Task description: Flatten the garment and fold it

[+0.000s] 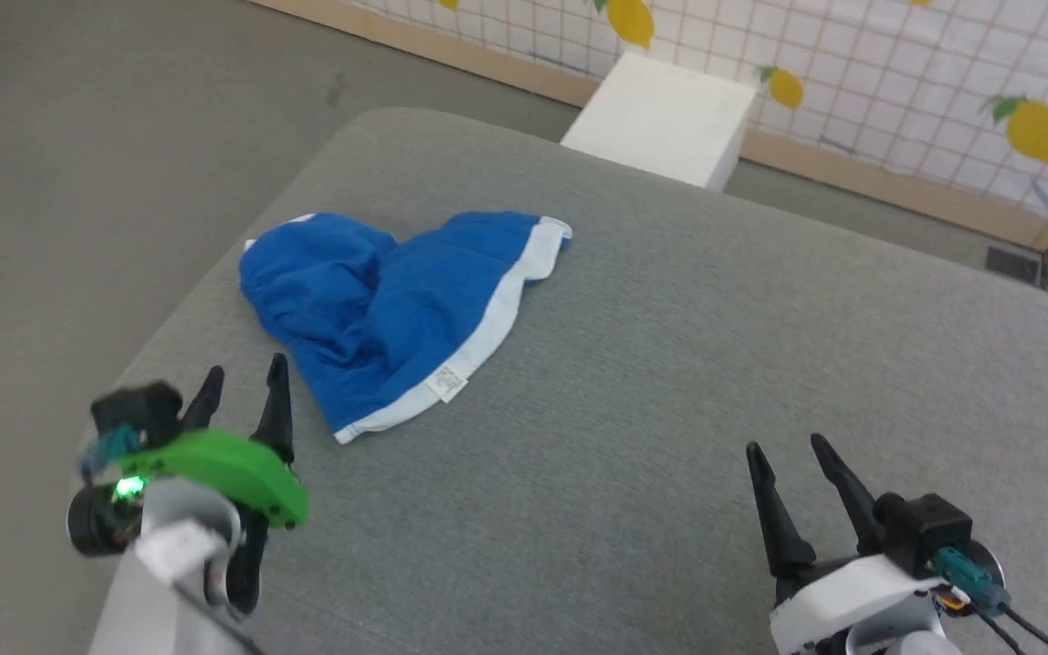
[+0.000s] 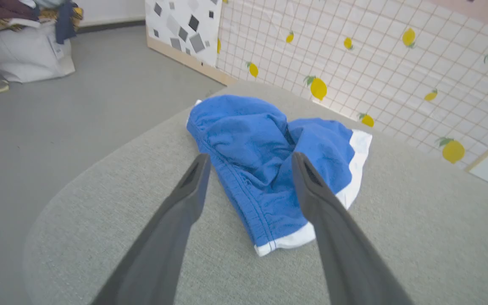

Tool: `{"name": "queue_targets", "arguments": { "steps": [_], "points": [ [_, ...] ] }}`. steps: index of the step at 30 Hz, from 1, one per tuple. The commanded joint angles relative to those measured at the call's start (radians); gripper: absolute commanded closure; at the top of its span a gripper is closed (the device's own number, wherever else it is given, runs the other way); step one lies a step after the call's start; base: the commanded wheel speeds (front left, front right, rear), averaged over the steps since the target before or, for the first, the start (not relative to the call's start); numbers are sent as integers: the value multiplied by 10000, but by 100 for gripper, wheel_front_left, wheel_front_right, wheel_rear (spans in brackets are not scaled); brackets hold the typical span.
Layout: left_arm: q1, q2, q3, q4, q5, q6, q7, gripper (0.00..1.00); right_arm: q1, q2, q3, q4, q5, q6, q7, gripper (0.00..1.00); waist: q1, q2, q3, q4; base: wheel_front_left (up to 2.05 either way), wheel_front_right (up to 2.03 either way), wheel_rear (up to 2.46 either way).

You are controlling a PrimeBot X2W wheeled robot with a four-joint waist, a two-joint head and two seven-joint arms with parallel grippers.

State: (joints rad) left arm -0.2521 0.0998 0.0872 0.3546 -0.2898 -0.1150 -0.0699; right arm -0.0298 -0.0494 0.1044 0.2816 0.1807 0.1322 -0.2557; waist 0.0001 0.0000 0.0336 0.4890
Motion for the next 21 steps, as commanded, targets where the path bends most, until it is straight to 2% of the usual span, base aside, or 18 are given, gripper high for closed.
{"name": "queue_targets", "arguments": {
  "steps": [1, 5, 9, 15, 18, 19, 20, 21],
  "points": [
    [-580, 169, -89, 535, -237, -69, 684, 0, -231, -8, -12, 29, -139, -15, -47, 0, -1, 0, 471, -467, 0, 0, 0],
    [-1958, 431, -227, 2177, -970, -113, 2724, 0, -479, -8, -133, -91, -466, -15, 69, 0, -1, 0, 1026, -937, 0, 0, 0],
    [-2880, 676, -217, 3607, -1403, -122, 4211, 0, -553, -8, -290, -317, -754, -15, 224, 0, -1, 0, 1464, -1374, 0, 0, 0],
    [-3334, 951, -341, 5182, -1416, -35, 5036, 0, -532, -8, -519, -663, -949, -15, 369, 0, -1, 0, 1800, -1685, 0, 0, 0],
    [-3397, 965, -285, 5791, -1491, 153, 5210, 0, -509, -8, -550, -731, -936, -15, 389, 0, -1, 0, 1795, -1702, 0, 0, 0],
    [-3425, 987, -269, 5933, -1475, 255, 5109, 69, -504, -8, -547, -744, -898, -15, 386, 0, -1, 0, 1772, -1686, 0, 0, 0],
    [-3469, 1012, -252, 5967, -1469, 269, 4898, 100, -504, -8, -531, -744, -860, -15, 387, 0, -1, 0, 1752, -1679, 0, 0, 0],
    [-3552, 1016, -166, 5955, -1527, 270, 4535, 100, -511, -8, -504, -737, -810, -15, 379, 0, -1, 0, 1710, -1667, 0, 0, 0]
  ]
}}
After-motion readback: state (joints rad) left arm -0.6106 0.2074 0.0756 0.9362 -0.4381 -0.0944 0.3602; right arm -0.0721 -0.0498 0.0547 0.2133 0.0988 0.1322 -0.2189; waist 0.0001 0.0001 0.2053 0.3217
